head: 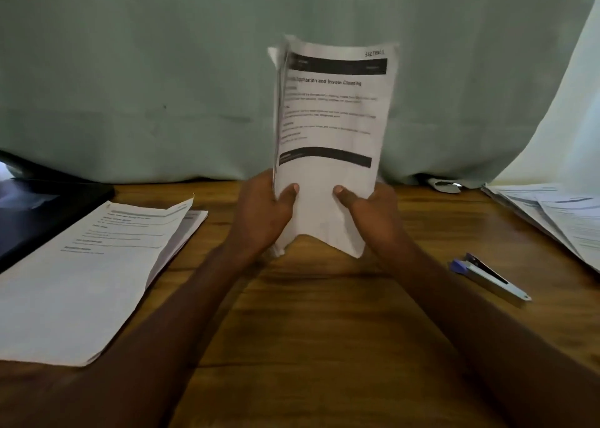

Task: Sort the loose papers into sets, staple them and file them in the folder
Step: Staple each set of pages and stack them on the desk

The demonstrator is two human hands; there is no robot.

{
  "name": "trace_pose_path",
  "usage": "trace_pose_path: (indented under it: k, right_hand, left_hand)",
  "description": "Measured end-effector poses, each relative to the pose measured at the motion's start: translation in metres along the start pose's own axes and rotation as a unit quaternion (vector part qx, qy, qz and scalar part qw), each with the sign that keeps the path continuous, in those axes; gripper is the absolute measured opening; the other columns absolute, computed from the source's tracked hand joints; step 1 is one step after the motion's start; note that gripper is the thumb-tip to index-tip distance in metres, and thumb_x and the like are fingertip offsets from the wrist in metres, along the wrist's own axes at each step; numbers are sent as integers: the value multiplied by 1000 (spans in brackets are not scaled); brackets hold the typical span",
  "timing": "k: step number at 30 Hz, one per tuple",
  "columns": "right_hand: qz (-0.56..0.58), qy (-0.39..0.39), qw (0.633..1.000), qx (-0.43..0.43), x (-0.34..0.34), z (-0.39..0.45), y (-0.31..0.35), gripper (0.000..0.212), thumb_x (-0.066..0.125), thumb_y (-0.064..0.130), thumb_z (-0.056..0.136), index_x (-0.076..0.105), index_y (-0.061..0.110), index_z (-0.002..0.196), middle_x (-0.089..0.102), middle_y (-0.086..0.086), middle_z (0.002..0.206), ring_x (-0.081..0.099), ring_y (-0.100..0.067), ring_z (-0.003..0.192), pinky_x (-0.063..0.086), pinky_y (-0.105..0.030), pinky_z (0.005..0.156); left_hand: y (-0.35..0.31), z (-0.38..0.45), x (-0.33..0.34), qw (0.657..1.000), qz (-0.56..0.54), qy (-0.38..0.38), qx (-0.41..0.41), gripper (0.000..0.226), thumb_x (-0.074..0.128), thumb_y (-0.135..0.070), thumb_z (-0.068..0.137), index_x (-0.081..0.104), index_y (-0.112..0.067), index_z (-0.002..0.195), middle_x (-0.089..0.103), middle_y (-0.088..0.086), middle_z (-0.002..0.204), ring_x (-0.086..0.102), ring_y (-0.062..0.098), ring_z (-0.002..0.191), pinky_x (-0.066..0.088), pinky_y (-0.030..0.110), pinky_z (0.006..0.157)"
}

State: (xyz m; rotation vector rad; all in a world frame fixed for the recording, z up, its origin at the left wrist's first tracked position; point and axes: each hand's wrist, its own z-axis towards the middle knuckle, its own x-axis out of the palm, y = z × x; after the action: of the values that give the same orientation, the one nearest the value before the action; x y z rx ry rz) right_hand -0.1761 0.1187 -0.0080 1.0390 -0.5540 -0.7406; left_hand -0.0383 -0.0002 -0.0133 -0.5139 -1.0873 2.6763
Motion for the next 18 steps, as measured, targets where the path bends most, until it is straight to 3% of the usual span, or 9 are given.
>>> trace_pose_path:
  k: [3,6,8,10,14,16,18]
  right_hand:
    - [-6,-13,1000,8,-3,1,-8,34,74,21,94,67,18,127,67,20,94,67,3,81,49,-5,58]
    - [-39,-20,999,2,-2,4,-10,32,74,21,94,68,17,125,73,8,107,71,-4,94,57,-20,77]
    - [-86,-20,996,21,0,1,-14,38,74,21,94,65,10,129,71,-5,119,68,-16,102,55,-28,81]
    - [-110,-30,993,16,0,2,-17,41,74,23,94,63,7,130,70,-9,122,65,-19,102,51,-28,79]
    - [-127,-2,990,63,-6,7,-19,42,78,19,89,61,13,128,67,-2,118,64,-20,107,52,-30,85]
    - [-90,31,991,90,-12,9,-14,31,81,18,86,64,25,111,69,12,103,70,-10,97,55,-21,75]
    - [-43,96,987,121,-22,15,-2,31,85,22,84,67,26,109,75,12,99,74,-5,88,60,-19,72]
  left_hand:
    - [5,-3,0,1000,-18,0,-9,30,66,-26,101,65,-19,131,62,-21,109,59,-23,81,43,-4,65]
    - [8,0,0,999,-31,11,-23,28,65,-26,102,65,-17,128,57,-28,94,56,-30,77,44,-2,61]
    - [11,-4,1,998,-19,29,-43,32,64,-27,102,65,-10,130,58,-25,91,59,-24,74,44,-1,58]
    - [10,-6,0,997,-34,44,-61,33,63,-32,102,62,-16,131,63,-17,97,63,-11,78,47,2,60]
    - [15,-3,-1,988,-82,72,-110,16,64,-31,102,58,-31,117,67,-19,101,67,-6,85,52,9,66]
    - [15,2,-8,976,-134,84,-148,14,67,-25,100,62,-36,107,73,-25,89,69,-11,82,51,7,62]
    - [16,8,-19,958,-182,131,-181,22,72,-19,96,65,-34,111,78,-20,96,73,-3,87,56,12,65]
